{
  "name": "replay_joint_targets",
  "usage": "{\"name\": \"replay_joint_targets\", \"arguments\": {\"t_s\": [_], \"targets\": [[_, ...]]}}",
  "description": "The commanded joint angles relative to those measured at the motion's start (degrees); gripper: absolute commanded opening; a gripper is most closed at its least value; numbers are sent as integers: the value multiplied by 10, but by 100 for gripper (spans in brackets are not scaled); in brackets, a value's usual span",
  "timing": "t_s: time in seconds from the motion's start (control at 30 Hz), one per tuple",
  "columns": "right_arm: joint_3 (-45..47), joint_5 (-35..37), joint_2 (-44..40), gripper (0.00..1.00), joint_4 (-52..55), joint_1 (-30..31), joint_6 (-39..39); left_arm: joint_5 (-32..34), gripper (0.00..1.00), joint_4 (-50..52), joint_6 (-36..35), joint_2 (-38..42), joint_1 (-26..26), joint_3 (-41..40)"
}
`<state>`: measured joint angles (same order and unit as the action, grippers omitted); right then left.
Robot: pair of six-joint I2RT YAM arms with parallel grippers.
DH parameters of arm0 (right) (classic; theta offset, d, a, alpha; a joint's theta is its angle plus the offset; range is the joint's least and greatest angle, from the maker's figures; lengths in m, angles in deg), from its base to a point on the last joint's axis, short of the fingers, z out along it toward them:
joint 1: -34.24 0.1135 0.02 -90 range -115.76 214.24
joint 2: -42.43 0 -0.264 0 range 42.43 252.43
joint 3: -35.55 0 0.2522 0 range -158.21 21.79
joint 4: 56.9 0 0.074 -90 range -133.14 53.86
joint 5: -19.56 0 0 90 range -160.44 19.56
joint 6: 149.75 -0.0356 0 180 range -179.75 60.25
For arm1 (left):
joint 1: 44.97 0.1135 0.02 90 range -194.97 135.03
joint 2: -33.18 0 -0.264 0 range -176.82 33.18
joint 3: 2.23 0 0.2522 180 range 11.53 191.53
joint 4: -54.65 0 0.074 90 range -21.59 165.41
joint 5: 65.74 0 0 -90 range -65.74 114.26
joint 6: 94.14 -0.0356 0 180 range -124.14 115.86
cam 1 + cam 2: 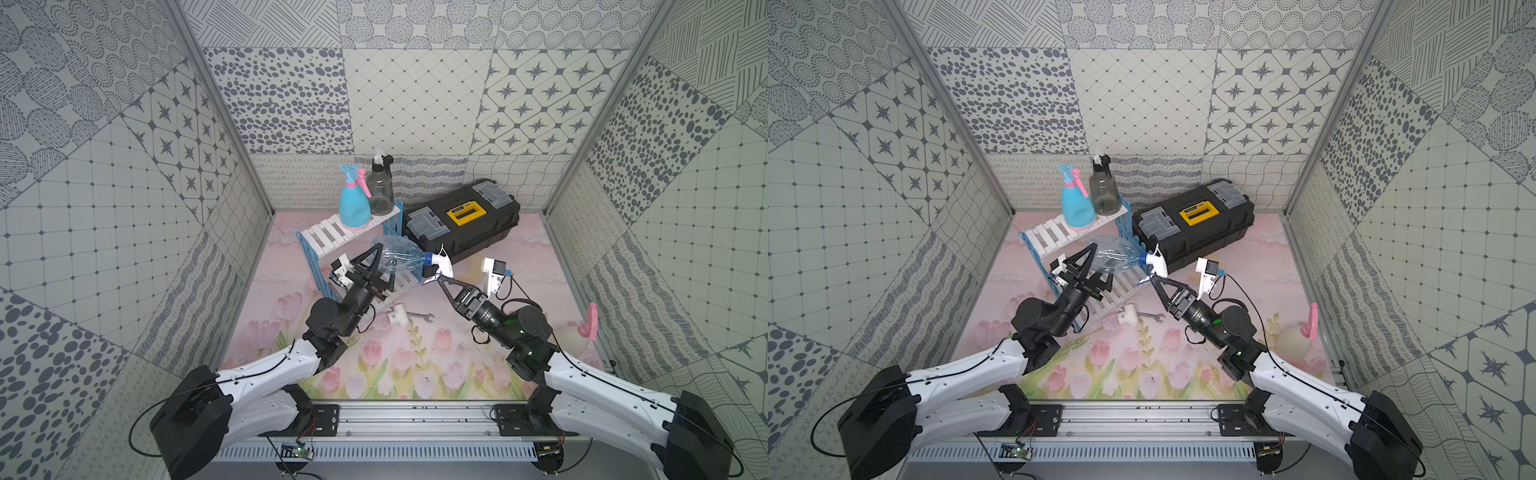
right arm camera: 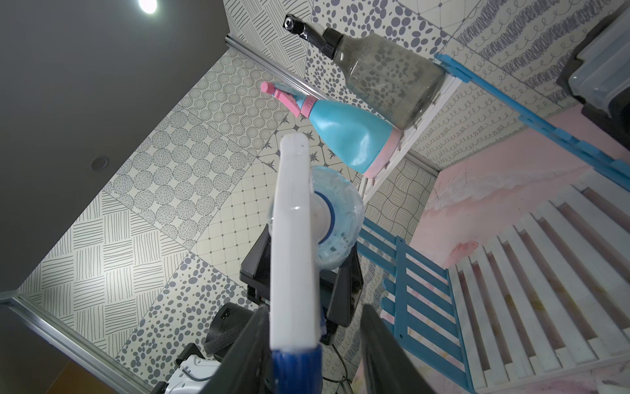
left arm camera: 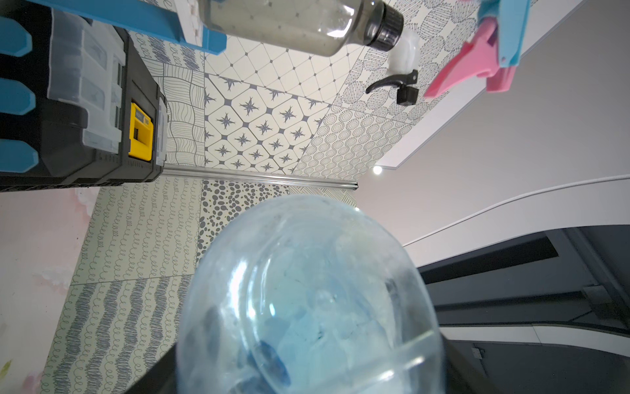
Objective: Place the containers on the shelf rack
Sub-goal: 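Pick up a container from the center of the board.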
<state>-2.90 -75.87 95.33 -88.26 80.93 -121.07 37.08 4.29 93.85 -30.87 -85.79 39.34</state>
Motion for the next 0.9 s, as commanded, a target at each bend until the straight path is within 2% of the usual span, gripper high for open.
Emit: {"name": "replay_joint_targets", "arguments": {"t_s": [0.0,0.13,0.43,0.5,0.6,0.7,0.73,0.87], "targets": [[-26,11,6,41,-27,5,24,6,61,-80,10,-12,-5,2],[-35,18,7,34,-22,5,38,4,62,-84,13,-19,-6,3],[-30,41,-1,1,10,6,57,-1,62,-98,15,-32,-8,3],[-29,50,-9,0,30,6,67,-8,66,-102,15,-36,-9,5],[-24,63,-23,0,41,7,80,-21,76,-102,11,-41,-8,6],[-21,77,-48,0,74,7,99,-36,94,-101,-3,-40,-9,3],[-20,82,-58,0,88,7,103,-42,97,-98,-10,-37,-8,2],[-21,104,-101,0,155,7,130,-59,97,-47,-42,-3,-9,-6]]}}
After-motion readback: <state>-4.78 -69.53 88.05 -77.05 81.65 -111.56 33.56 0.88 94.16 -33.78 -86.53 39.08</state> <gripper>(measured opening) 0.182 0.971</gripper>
